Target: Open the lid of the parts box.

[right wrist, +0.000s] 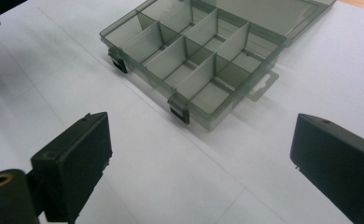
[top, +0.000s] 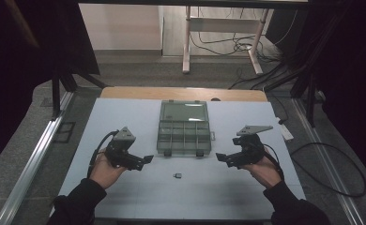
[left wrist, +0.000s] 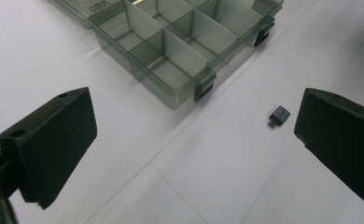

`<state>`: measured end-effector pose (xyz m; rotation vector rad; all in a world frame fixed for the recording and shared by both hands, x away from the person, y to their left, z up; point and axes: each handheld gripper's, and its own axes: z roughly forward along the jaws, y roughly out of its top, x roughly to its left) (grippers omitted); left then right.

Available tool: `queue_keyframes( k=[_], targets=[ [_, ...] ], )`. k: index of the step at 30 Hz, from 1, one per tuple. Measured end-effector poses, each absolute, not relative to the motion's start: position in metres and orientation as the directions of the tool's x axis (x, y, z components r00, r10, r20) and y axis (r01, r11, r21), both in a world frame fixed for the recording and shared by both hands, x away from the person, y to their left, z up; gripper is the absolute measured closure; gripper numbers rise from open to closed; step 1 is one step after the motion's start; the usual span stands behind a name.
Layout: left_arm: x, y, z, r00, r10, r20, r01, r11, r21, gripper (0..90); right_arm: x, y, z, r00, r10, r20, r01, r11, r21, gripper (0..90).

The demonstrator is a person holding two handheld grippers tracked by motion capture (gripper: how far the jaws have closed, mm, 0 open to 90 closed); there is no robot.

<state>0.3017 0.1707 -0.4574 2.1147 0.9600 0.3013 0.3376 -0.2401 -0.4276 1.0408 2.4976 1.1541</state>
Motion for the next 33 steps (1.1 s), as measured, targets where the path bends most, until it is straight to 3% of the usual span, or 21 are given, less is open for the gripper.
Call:
queue_keyframes(
  k=[16, 33],
  targets=[
    [0.267, 0.195, -0.456, 0.666, 0.733, -0.136, 0.544, -0.353, 0.761, 0.0, 0.303, -0.269, -0.429, -0.713, 0.696, 0.088, 0.520, 0.441, 0.732, 0.8],
    [0.231, 0.219, -0.456, 0.602, 0.791, -0.103, 0.547, -0.315, 0.775, 0.0, 0.272, -0.296, -0.431, -0.672, 0.735, 0.096, 0.547, 0.404, 0.733, 0.0]
  ],
)
